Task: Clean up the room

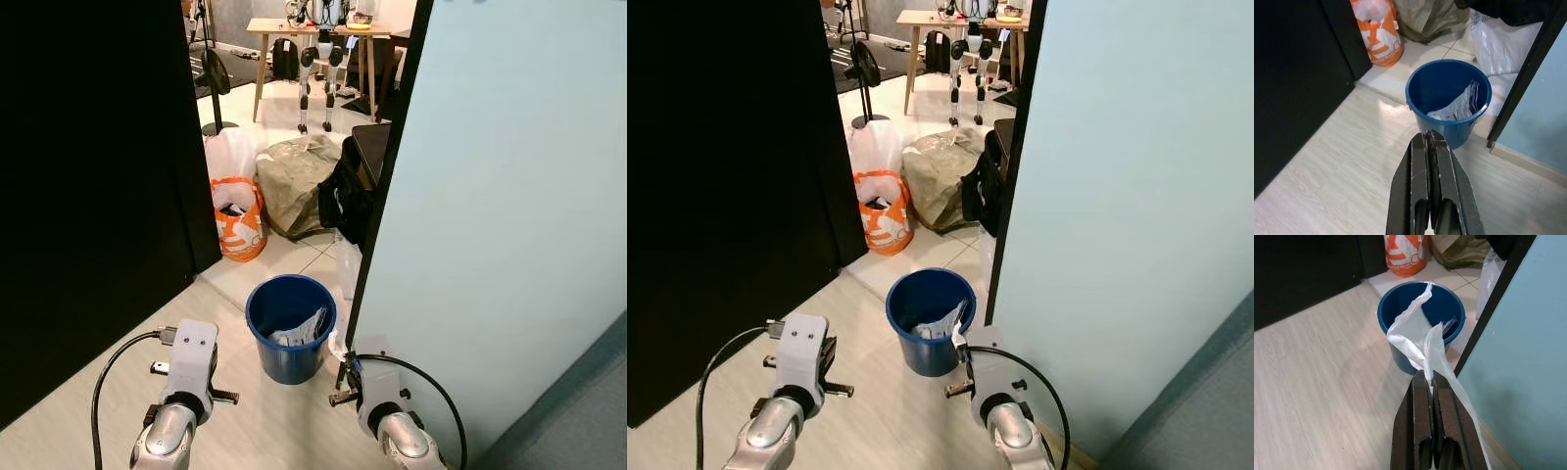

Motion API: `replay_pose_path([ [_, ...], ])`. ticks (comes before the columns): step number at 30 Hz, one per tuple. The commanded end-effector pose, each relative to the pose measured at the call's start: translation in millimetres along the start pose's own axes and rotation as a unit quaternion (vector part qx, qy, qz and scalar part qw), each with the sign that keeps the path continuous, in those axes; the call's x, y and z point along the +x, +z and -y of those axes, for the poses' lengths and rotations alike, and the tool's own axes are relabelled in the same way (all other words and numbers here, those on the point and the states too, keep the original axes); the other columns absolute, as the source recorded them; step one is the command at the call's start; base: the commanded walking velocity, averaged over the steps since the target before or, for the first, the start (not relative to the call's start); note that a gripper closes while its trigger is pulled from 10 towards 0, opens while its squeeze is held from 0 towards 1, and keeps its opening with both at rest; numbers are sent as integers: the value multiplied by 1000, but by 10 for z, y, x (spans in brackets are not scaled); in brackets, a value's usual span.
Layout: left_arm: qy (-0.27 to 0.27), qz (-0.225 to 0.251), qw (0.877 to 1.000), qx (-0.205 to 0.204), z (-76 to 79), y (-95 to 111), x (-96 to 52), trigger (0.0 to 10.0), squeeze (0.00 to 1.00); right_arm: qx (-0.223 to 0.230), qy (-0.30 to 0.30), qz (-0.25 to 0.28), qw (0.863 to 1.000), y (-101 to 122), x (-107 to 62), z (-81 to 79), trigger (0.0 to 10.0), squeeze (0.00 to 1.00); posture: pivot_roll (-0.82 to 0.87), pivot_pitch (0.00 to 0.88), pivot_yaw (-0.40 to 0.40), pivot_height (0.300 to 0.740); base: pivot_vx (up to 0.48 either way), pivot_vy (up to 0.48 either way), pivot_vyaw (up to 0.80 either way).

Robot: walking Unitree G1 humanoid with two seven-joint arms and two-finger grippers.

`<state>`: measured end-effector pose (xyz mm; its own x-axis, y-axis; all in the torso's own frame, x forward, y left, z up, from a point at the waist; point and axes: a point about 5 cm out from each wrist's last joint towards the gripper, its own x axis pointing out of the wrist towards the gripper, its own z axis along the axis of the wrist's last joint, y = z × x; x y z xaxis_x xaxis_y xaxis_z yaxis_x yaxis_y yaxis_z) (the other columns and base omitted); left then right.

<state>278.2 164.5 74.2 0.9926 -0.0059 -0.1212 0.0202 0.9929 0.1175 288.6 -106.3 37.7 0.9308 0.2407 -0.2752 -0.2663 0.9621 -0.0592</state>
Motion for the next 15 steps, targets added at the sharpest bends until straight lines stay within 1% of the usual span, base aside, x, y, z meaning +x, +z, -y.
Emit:
replay_pose_path([
  [1, 4, -18, 1000, -12, 10, -84, -34, 10000, 0, -1, 8, -20, 1000, -77, -9, -18, 10000, 0, 58, 124, -34, 740, 0, 0, 0],
  [15, 4, -9, 1000, -18, 15, -55, -44, 10000, 0, 0, 22, -21, 1000, -72, -5, -42, 10000, 0, 61, 118, -41, 740, 0, 0, 0],
])
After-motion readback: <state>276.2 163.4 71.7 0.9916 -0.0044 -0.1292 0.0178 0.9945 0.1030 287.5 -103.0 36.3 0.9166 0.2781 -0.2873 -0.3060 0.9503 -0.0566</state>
